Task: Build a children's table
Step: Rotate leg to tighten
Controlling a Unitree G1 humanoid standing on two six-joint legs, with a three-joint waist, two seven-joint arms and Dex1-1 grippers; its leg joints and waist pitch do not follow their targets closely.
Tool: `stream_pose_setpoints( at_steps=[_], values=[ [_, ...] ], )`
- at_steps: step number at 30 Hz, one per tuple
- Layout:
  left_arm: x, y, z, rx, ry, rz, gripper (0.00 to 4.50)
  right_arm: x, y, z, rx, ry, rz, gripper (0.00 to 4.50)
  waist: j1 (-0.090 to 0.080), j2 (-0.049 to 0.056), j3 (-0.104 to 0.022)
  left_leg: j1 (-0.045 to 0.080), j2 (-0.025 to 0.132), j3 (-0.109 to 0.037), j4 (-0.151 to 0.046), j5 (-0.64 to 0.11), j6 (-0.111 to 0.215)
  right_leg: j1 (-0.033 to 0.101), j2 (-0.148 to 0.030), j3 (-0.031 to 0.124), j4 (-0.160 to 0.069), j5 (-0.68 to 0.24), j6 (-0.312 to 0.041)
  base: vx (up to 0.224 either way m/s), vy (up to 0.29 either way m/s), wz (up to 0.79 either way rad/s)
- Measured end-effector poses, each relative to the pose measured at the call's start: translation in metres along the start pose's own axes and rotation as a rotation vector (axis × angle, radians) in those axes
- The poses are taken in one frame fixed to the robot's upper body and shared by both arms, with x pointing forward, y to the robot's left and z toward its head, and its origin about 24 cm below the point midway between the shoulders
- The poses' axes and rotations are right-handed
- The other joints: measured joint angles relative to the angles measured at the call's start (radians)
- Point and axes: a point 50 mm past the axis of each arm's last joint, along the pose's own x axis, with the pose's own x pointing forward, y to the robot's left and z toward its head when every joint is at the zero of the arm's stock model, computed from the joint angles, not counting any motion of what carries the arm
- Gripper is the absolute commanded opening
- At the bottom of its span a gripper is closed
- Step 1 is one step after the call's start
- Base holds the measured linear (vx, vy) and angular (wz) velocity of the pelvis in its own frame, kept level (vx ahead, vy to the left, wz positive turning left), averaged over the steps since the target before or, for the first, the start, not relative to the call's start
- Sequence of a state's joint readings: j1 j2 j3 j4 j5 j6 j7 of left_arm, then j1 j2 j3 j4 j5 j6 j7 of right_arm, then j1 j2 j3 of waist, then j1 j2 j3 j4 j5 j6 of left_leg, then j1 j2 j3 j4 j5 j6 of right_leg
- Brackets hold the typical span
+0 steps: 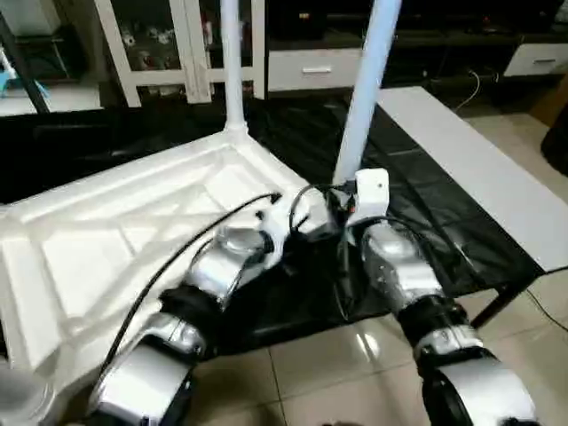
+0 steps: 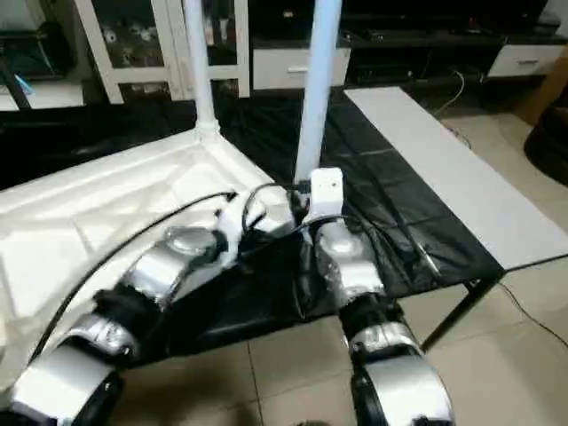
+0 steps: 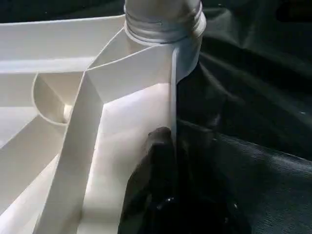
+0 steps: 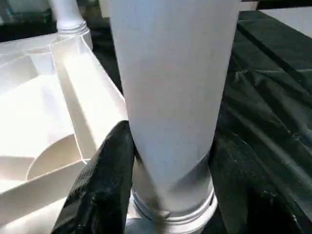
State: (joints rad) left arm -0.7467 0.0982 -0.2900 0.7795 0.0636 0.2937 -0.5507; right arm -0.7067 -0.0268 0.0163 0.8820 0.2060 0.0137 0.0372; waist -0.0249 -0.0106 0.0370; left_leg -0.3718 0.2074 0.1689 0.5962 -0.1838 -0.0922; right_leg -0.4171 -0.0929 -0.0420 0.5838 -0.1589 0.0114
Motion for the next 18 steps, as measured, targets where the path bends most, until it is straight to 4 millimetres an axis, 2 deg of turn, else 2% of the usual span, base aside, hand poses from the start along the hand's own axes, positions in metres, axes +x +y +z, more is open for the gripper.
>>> stream_pose_setpoints(
  at_steps=[1,2,3,5,7,10,12,15,18],
  values=[
    [0.000,0.000,0.000,0.003,-0.002,-0.002,0.00,0.000,0.002,-0.001,0.038,-0.006,0.029,1.90,0.001,0.000,0.000,0.000,0.000,0.000,0.000,0.000,0.000,0.000,0.000,0.000,0.000,0.002,-0.001,0.000,0.000,0.00],
    [-0.001,0.001,0.000,0.006,-0.004,-0.008,0.00,-0.001,0.000,-0.001,0.059,-0.011,0.057,2.45,0.003,0.000,0.000,-0.001,0.000,0.000,0.000,0.000,0.000,-0.001,0.000,0.000,0.000,0.004,-0.002,0.000,0.000,0.00],
    [-0.002,0.002,0.000,0.011,-0.006,-0.021,0.00,-0.002,-0.004,-0.001,0.076,-0.022,0.090,2.59,0.004,0.000,0.000,-0.002,0.000,0.000,0.000,0.000,0.000,-0.001,0.000,0.000,0.000,0.007,-0.003,0.000,0.000,0.00],
    [-0.007,0.007,-0.002,0.021,-0.007,-0.027,0.00,-0.007,-0.004,-0.001,0.114,-0.055,0.176,2.66,0.002,0.000,0.000,-0.002,0.001,0.001,0.000,0.000,0.000,-0.001,0.000,0.000,0.000,0.015,-0.004,0.000,0.000,0.00],
    [-0.014,0.013,-0.007,0.038,-0.018,-0.051,0.00,-0.012,-0.004,0.002,0.133,-0.088,0.257,2.96,0.001,0.000,0.000,-0.003,0.001,0.000,-0.003,0.000,0.000,-0.002,0.001,-0.002,0.000,0.018,-0.005,0.000,0.000,0.00],
    [-0.023,0.014,-0.013,0.078,-0.030,-0.127,0.00,-0.017,-0.007,0.011,0.112,-0.125,0.355,3.14,0.007,0.002,0.000,0.001,0.002,0.001,-0.009,0.000,0.000,-0.003,0.001,-0.002,0.000,0.019,-0.005,0.000,0.000,0.00],
    [-0.034,0.012,-0.020,0.114,-0.047,-0.215,0.00,-0.026,-0.015,0.015,0.040,-0.127,0.453,3.26,0.017,0.006,-0.002,0.002,0.002,0.001,-0.011,0.000,0.000,-0.001,0.000,-0.002,0.000,0.017,-0.002,0.000,0.000,0.00],
    [-0.061,0.007,-0.032,0.161,-0.024,-0.429,0.00,-0.049,-0.021,0.017,-0.161,-0.070,0.680,3.53,0.045,0.010,-0.003,0.002,0.005,0.004,-0.011,0.000,0.000,-0.001,0.000,-0.002,0.001,0.011,0.002,0.000,0.000,0.00],
    [-0.071,0.004,-0.034,0.168,0.008,-0.511,0.00,-0.062,-0.021,0.017,-0.245,-0.021,0.815,3.70,0.047,0.010,-0.003,0.002,0.005,0.007,-0.009,-0.001,0.000,0.000,-0.001,0.003,0.000,0.009,0.001,0.000,0.000,0.00]
  ],
)
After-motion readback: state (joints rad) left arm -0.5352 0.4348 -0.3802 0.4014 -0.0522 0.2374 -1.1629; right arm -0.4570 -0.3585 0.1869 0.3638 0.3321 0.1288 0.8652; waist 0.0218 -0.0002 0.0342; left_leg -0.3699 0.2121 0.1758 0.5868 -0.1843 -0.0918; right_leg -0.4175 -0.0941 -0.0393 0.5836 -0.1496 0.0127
